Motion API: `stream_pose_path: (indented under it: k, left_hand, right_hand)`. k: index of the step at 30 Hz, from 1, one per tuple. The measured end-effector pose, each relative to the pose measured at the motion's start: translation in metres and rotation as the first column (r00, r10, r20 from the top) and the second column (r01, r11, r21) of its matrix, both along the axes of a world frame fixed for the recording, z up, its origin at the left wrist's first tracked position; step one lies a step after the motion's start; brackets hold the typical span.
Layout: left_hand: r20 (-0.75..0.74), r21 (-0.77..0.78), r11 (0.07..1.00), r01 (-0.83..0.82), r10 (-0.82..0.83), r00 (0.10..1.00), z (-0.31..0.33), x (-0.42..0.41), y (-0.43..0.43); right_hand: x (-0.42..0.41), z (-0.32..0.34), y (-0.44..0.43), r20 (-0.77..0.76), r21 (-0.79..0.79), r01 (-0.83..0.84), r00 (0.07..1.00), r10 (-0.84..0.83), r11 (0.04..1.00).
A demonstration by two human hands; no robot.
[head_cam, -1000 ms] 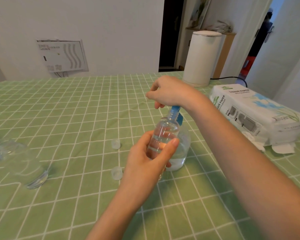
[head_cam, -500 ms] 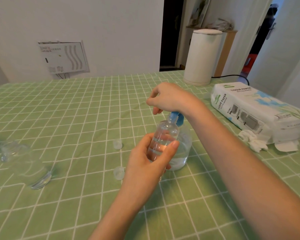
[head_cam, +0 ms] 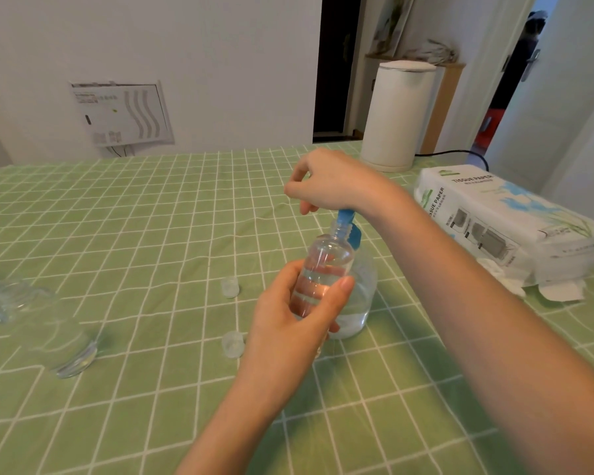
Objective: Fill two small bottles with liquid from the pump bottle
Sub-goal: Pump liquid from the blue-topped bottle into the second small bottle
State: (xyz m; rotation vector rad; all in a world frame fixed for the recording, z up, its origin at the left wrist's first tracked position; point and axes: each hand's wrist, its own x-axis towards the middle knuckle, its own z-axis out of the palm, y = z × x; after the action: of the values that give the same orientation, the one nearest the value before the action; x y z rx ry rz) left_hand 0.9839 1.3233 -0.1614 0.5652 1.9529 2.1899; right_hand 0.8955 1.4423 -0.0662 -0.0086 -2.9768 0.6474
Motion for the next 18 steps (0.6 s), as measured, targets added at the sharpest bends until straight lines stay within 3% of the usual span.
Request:
stream_pose_path:
  k: [13,18]
  left_hand:
    - [0.005,-0.025,1.0,-0.003,0.003,1.0,-0.002,0.001,-0.001]
    - [-0.002,-0.013,1.0,0.011,-0.011,1.0,-0.001,0.001,-0.002]
  right_hand:
    - [0.001,-0.015,0.002,0.039,-0.063,0.021,0.999,-0.018,0.998]
    - [0.001,-0.011,0.003,-0.029,-0.076,0.005,1.0,-0.007,0.997]
